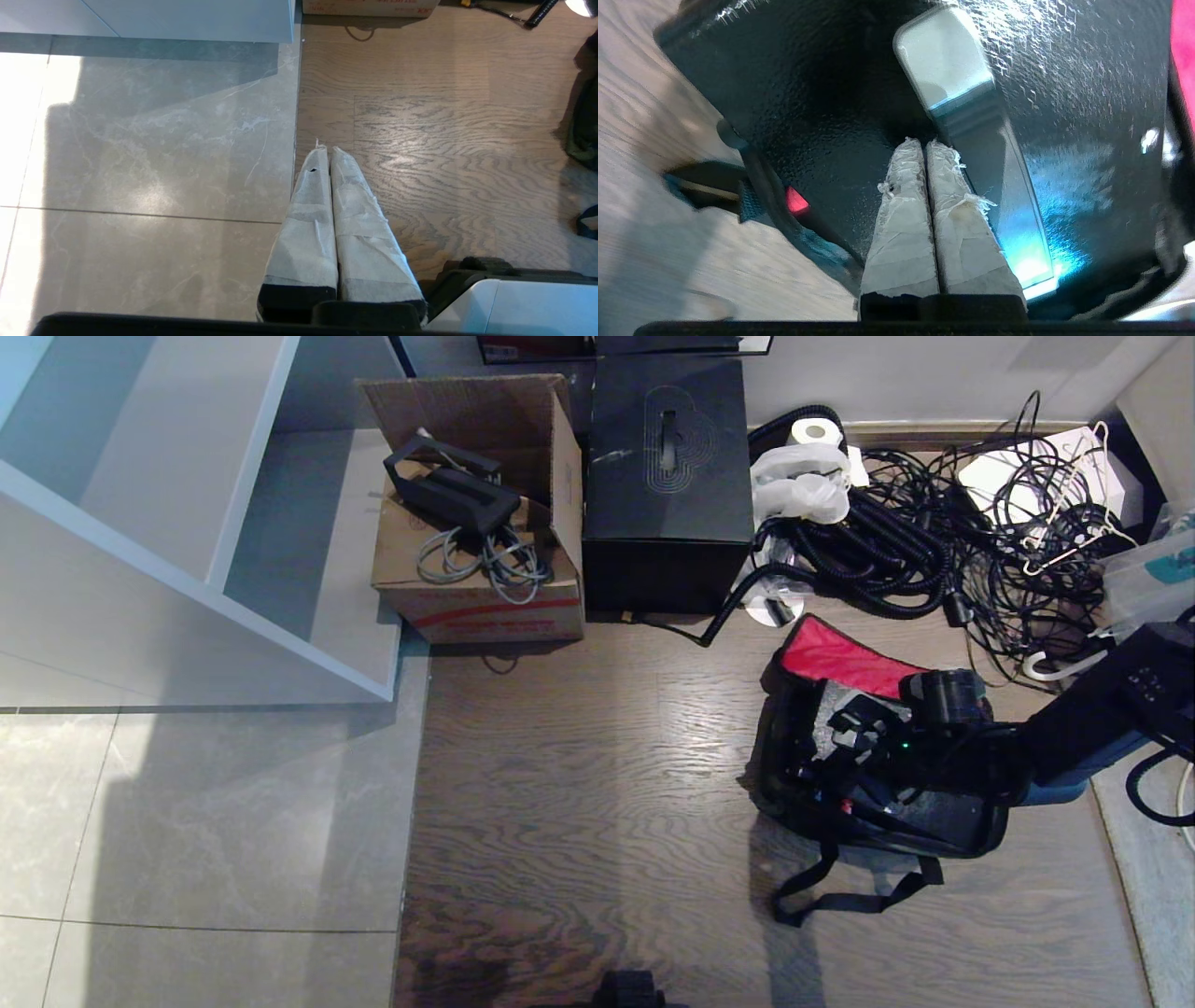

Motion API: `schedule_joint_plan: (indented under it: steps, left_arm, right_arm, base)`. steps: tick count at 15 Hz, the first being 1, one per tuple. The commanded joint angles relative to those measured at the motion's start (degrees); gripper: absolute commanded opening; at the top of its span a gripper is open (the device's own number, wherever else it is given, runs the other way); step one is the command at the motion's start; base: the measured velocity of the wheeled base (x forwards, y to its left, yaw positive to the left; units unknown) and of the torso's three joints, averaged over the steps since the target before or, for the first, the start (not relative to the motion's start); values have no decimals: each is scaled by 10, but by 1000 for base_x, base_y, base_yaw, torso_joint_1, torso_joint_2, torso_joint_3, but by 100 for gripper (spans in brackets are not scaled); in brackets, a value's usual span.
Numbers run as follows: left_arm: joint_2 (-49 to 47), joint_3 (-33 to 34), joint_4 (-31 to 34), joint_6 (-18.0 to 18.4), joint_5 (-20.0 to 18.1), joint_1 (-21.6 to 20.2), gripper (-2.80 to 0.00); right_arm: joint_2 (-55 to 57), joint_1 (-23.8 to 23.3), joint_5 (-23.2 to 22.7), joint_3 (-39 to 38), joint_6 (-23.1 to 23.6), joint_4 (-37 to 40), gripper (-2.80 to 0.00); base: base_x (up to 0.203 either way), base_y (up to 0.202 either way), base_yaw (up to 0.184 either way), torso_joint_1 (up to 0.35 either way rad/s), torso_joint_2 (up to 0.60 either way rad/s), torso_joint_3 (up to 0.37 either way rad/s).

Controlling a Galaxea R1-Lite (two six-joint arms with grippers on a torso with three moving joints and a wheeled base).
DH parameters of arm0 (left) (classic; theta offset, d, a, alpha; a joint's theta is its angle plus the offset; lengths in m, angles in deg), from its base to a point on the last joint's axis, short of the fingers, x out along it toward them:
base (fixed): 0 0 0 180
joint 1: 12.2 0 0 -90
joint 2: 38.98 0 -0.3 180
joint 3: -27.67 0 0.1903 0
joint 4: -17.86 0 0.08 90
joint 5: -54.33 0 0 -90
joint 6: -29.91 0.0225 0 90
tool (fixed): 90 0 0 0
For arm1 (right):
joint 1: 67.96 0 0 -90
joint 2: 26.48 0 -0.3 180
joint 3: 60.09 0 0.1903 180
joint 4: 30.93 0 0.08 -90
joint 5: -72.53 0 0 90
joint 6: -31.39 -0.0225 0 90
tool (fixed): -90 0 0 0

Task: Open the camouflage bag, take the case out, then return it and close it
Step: Close the top of the storage box

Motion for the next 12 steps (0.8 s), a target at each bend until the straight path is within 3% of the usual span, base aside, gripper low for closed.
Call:
schedule_joint_plan:
  steps: [1,3,6,9,12]
  left_arm:
    - [0,0,1,0,0,0,-280]
    - [0,0,1,0,0,0,-280]
    - [0,0,1,0,0,0,-280]
    - [0,0,1,0,0,0,-280]
    - [0,0,1,0,0,0,-280]
  right_arm:
    - [-20,17,-7,1,-64,6,-280]
    - [-44,37,-31,12,-137,31,-280]
    - [-73,48,-99,17,-183,89,-280]
    - [-35,81,-99,39,-283,91,-280]
    - [26,88,-67,72,-317,90,-280]
  base:
    - [0,0,0,0,0,0]
    - [0,0,0,0,0,0]
    - [0,0,0,0,0,0]
    - [0,0,0,0,0,0]
    - [0,0,0,0,0,0]
